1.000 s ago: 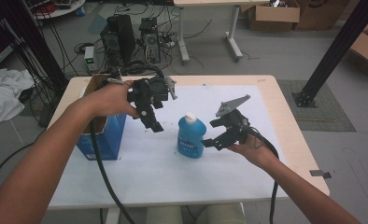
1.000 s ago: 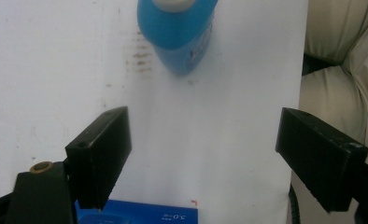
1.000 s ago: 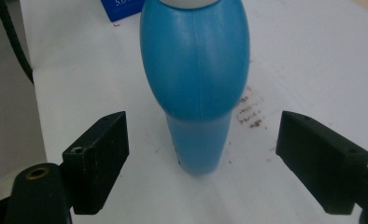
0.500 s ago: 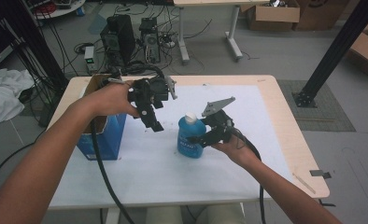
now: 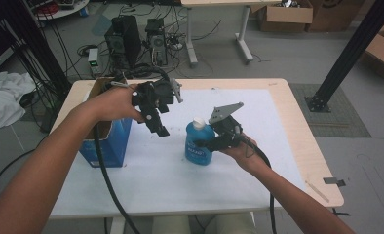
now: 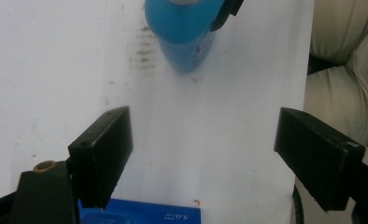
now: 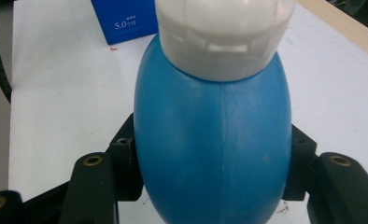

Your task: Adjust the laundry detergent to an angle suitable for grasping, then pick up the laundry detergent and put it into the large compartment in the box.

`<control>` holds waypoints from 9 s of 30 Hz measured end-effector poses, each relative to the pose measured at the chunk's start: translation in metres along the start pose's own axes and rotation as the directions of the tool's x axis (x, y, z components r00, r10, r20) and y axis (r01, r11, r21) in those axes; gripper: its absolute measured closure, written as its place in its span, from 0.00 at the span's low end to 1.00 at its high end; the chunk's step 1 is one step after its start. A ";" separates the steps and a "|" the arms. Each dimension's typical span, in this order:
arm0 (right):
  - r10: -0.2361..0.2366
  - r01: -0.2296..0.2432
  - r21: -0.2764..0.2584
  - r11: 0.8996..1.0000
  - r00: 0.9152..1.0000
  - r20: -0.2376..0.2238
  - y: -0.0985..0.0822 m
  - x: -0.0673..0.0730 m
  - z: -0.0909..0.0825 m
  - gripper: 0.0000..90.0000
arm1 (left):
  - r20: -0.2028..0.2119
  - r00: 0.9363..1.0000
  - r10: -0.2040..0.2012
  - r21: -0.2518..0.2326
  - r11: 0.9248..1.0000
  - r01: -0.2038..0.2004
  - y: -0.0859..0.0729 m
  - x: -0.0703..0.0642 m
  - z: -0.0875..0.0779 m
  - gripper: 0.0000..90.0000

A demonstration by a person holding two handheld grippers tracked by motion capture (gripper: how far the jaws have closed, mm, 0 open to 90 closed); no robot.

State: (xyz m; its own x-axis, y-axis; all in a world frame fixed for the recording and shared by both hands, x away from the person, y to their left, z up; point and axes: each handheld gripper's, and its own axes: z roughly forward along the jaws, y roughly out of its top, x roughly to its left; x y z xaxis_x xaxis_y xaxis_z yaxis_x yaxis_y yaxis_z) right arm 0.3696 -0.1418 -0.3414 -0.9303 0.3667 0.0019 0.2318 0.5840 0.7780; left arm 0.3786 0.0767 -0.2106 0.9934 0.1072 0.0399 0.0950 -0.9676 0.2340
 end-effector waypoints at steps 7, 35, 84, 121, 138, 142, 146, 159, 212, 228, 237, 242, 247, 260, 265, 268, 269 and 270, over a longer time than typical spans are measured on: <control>-0.020 0.020 -0.007 1.000 1.000 0.011 -0.001 0.003 -0.001 0.46 | -0.001 1.000 0.001 0.002 1.000 -0.001 0.000 0.001 0.001 0.23; -0.214 0.208 -0.053 0.977 0.926 -0.312 -0.001 0.006 -0.016 0.46 | 0.000 1.000 -0.003 0.005 1.000 0.003 0.003 -0.001 0.002 0.24; -0.182 0.162 -0.086 0.983 0.913 -0.365 -0.013 -0.015 -0.034 0.24 | 0.006 1.000 -0.005 0.024 1.000 0.005 0.010 0.000 0.007 0.23; 0.014 -0.009 0.269 0.963 1.000 -0.013 0.004 -0.118 -0.144 0.20 | -0.016 1.000 -0.015 0.014 1.000 0.015 0.016 0.006 0.005 0.23; 0.068 -0.118 0.375 0.919 0.987 0.145 -0.009 -0.158 -0.146 0.20 | -0.017 1.000 -0.020 0.017 1.000 0.021 0.017 0.004 0.005 0.24; 0.069 -0.129 0.390 0.912 0.984 0.165 -0.012 -0.163 -0.146 0.19 | -0.019 1.000 -0.023 0.014 1.000 0.023 0.017 0.004 0.004 0.24; 0.061 -0.125 0.407 0.905 0.984 0.169 -0.014 -0.164 -0.147 0.19 | -0.017 1.000 -0.026 0.015 1.000 0.026 0.017 0.005 0.004 0.24; 0.051 -0.120 0.425 0.897 0.984 0.170 -0.018 -0.163 -0.148 0.18 | -0.020 0.999 -0.025 0.013 1.000 0.026 0.018 0.005 0.003 0.24; 0.056 -0.111 0.392 0.913 0.987 0.150 -0.015 -0.162 -0.150 0.19 | -0.050 0.999 -0.021 -0.013 1.000 0.021 0.051 0.019 -0.002 0.22; 0.049 -0.100 0.388 0.916 0.989 0.140 -0.012 -0.159 -0.146 0.18 | -0.064 0.998 -0.023 -0.019 1.000 0.022 0.053 0.014 -0.005 0.22; 0.048 -0.100 0.392 0.914 0.989 0.140 -0.011 -0.159 -0.146 0.18 | -0.042 0.999 -0.031 -0.014 0.999 0.030 0.052 0.008 -0.009 0.22; 0.048 -0.101 0.393 0.914 0.989 0.143 -0.008 -0.159 -0.148 0.18 | -0.050 0.998 -0.046 -0.023 0.999 0.045 0.053 0.002 -0.013 0.21; 0.044 -0.096 0.395 0.914 0.989 0.140 -0.008 -0.159 -0.149 0.18 | -0.043 0.999 -0.026 -0.037 0.999 0.025 0.057 -0.007 -0.019 0.21; 0.039 -0.091 0.388 0.917 0.989 0.140 -0.009 -0.157 -0.154 0.18 | -0.010 0.999 0.031 -0.065 0.997 -0.031 0.074 -0.022 -0.023 0.21; 0.045 -0.098 0.383 0.919 0.989 0.143 -0.011 -0.156 -0.156 0.18 | -0.008 0.999 0.042 -0.072 0.997 -0.042 0.077 -0.026 -0.020 0.21; 0.046 -0.098 0.384 0.918 0.989 0.142 -0.012 -0.156 -0.156 0.18 | -0.009 0.999 0.043 -0.069 0.997 -0.043 0.077 -0.028 -0.018 0.21; 0.046 -0.098 0.385 0.918 0.989 0.142 -0.012 -0.156 -0.155 0.18 | -0.005 0.999 0.035 -0.066 0.997 -0.035 0.077 -0.029 -0.016 0.21; 0.046 -0.099 0.386 0.917 0.989 0.142 -0.012 -0.156 -0.155 0.18 | -0.005 1.000 0.028 -0.061 0.998 -0.028 0.078 -0.030 -0.015 0.21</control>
State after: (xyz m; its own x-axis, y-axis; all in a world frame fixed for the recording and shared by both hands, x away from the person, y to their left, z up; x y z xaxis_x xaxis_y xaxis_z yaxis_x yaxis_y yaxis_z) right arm 0.4675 -0.3186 -0.2539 -0.8688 0.4925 -0.0512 0.4140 0.7793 0.4704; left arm 0.3553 0.0018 -0.1790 0.9954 0.0810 0.0515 0.0626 -0.9544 0.2919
